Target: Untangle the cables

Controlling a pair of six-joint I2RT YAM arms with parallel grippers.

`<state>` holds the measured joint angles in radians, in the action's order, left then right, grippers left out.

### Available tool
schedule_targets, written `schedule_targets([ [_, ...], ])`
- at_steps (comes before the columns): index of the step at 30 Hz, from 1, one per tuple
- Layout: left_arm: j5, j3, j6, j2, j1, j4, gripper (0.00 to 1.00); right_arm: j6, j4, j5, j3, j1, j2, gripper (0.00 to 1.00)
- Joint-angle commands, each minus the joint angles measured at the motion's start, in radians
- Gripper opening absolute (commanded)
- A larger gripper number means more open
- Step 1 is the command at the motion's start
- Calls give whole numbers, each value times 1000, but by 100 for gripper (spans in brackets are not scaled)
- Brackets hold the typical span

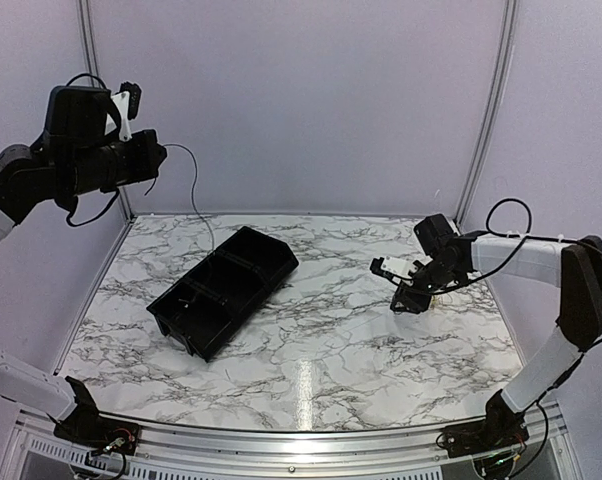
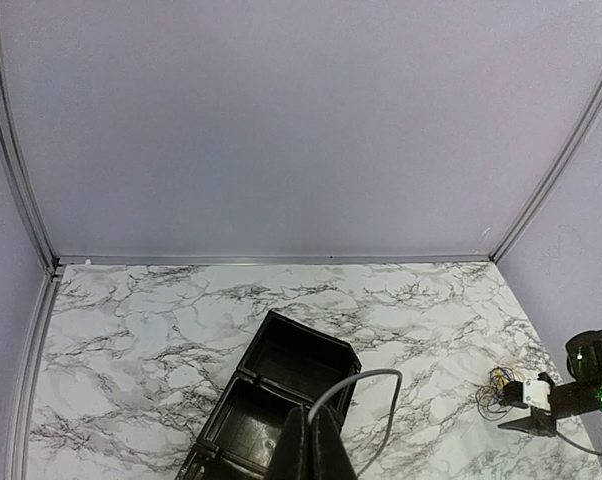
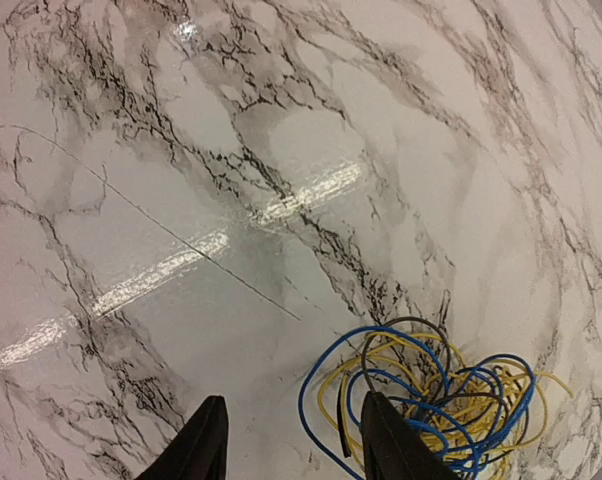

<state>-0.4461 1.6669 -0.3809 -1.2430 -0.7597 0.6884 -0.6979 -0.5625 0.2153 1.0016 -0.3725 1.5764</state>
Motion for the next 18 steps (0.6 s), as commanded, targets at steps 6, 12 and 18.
schedule_targets([
  [6,-20,-16,1,63,0,55,0,6,-141,44,137,1,-81,47],
  [12,-45,-121,-15,122,-1,53,0,19,-139,50,140,1,-77,48],
  [18,-70,-221,-9,170,0,53,0,23,-132,54,142,1,-64,48],
])
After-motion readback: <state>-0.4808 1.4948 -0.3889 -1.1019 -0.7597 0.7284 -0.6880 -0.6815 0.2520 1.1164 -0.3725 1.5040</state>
